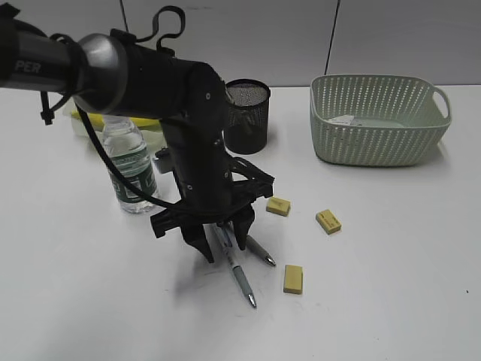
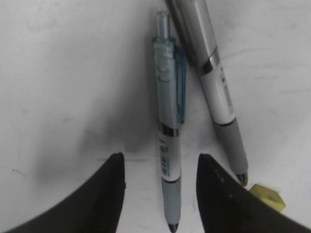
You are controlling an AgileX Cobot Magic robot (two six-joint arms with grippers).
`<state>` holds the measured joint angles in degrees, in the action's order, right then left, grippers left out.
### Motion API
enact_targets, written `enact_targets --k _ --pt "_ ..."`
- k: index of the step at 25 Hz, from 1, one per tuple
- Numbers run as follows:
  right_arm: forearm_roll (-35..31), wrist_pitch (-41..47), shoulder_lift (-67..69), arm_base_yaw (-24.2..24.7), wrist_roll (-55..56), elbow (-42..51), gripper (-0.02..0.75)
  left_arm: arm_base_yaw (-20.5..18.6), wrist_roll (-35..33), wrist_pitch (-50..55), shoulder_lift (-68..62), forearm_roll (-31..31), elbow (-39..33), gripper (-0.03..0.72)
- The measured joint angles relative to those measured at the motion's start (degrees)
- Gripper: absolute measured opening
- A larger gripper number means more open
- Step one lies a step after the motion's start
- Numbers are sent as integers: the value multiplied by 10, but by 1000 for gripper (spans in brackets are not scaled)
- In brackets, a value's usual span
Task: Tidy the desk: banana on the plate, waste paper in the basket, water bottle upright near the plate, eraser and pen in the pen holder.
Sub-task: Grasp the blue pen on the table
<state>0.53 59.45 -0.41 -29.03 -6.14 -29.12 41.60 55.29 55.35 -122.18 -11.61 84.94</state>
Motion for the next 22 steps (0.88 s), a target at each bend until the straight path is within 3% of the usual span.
enact_targets --k 10,13,17,22 --pt "1 0 0 0 1 0 437 0 0 -14 -30 -19 3 333" --pt "1 0 0 0 1 0 437 0 1 -13 -33 -19 5 276" --pt "1 0 0 0 1 0 437 0 0 -14 -33 -16 5 95" --pt "1 0 0 0 1 0 437 0 -13 -22 -21 -16 5 86"
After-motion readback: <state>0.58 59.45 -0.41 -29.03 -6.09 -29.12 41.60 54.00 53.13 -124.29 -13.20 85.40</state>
